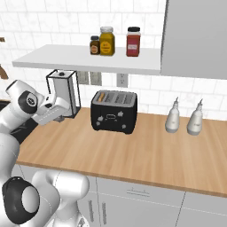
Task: Start the toaster. Once the lever pops up, take the bread to the plate on the dining counter.
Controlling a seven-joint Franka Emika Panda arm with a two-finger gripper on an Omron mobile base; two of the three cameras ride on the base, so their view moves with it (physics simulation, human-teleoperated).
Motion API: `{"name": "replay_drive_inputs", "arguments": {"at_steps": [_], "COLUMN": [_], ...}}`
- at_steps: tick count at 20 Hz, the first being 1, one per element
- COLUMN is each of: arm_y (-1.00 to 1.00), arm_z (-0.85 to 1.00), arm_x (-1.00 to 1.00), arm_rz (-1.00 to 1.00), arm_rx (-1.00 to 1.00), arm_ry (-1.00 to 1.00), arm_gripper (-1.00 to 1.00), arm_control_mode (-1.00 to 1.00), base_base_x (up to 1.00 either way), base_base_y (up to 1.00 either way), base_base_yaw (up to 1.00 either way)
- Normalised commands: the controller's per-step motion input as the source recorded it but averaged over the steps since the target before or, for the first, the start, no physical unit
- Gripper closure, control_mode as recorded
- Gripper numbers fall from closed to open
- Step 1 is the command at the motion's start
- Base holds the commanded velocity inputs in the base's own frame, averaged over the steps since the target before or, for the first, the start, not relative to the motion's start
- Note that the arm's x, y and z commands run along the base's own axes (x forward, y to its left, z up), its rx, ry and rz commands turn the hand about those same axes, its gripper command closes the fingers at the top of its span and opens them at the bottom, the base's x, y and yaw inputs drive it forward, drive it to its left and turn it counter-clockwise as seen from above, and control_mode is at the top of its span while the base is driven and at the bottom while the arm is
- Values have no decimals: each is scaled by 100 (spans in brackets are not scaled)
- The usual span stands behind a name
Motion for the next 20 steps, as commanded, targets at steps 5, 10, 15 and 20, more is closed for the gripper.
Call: {"name": "replay_drive_inputs", "arguments": {"at_steps": [5,10,15,20], "arm_y": [0,0,0,0], "arm_z": [0,0,0,0], "arm_x": [0,0,0,0], "arm_rz": [0,0,0,0], "arm_rx": [0,0,0,0], "arm_ry": [0,0,0,0], "arm_gripper": [100,100,100,100], "arm_control_mode": [-100,-100,-100,-100], "base_base_x": [0,0,0,0], "base_base_y": [0,0,0,0], "base_base_yaw": [0,0,0,0]}}
